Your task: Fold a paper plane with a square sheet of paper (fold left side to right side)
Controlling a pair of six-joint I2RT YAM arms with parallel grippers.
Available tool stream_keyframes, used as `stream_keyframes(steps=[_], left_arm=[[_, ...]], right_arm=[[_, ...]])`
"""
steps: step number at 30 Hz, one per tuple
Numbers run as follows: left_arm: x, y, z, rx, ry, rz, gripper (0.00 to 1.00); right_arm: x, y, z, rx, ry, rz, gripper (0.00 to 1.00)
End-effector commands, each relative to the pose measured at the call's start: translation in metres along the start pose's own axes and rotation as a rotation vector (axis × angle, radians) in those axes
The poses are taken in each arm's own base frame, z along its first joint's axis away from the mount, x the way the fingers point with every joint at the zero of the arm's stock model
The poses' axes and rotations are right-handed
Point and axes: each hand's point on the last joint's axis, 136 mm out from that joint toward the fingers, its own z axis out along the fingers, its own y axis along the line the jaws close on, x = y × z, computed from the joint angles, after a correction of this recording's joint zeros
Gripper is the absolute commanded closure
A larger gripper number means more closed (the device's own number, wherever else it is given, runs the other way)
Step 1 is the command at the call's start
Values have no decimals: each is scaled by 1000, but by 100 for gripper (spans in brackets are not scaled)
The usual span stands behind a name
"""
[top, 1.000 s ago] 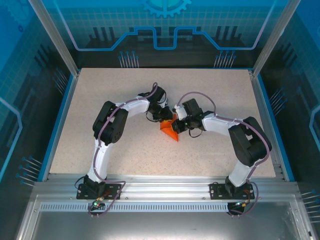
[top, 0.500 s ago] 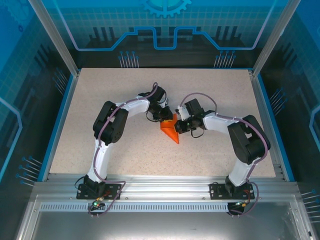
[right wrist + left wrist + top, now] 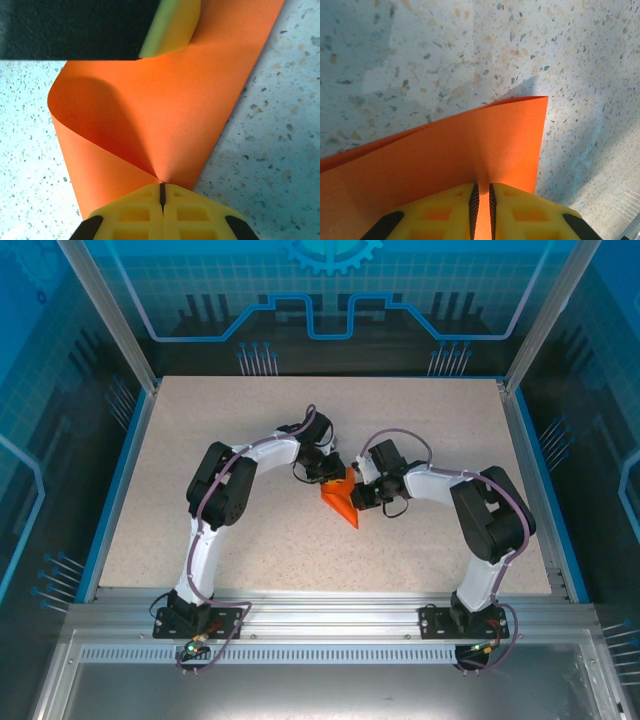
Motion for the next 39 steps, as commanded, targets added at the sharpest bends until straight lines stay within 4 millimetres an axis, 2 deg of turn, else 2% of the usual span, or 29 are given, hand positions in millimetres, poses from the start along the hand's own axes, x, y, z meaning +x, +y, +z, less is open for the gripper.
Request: stream_keyframes(steps=[1, 11, 30, 39], left_arm=[[16, 26, 19, -89, 62, -14, 80], [16, 28, 20, -96, 63, -15, 81], [16, 27, 20, -97, 61, -9, 81], [16, 28, 21, -100, 62, -10, 81]], right_arm=[[-6, -12, -2, 26, 3, 44, 100], [-13, -12, -5, 21, -9, 47, 100], [-2, -14, 7, 6, 46, 59, 100], [-8, -7, 0, -20, 11, 38, 100]])
